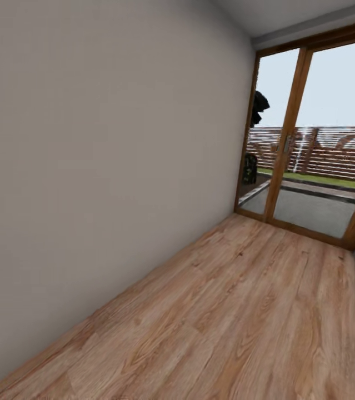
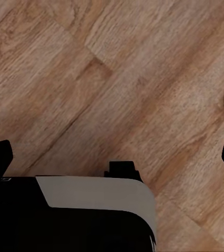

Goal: Pick up the two gym shoes and the two sandals from the corridor floor and place them onto the hallstand (shoe rack) in the corridor, making sure they are on the rack and not on the floor. Arrange them so the two gym shoes are next to each other and the two sandals are next to each other.

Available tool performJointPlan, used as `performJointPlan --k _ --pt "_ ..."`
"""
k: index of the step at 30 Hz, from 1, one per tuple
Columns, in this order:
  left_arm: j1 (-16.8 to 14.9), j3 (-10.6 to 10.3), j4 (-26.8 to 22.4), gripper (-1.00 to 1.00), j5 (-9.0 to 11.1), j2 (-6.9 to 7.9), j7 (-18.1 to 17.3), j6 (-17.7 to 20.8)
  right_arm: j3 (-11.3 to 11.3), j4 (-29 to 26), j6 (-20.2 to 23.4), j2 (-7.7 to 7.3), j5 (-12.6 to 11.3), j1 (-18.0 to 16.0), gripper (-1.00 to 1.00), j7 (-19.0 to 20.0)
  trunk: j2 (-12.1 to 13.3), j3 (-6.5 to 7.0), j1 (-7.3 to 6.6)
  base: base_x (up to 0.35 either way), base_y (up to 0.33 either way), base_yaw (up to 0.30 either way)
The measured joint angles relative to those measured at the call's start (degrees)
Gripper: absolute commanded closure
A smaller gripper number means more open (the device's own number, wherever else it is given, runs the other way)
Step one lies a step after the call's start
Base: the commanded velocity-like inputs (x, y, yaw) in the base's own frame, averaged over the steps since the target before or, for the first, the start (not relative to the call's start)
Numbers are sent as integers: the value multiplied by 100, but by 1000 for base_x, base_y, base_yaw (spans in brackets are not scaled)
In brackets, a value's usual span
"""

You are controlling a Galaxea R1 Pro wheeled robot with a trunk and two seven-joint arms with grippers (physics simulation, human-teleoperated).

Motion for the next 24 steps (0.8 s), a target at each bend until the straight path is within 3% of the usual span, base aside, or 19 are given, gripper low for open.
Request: performJointPlan --k 24 --pt "0 -13 219 -100 -21 -9 -5 0 0 0 -4 6 0 0 -100 0 0 0 0 0 0 293"
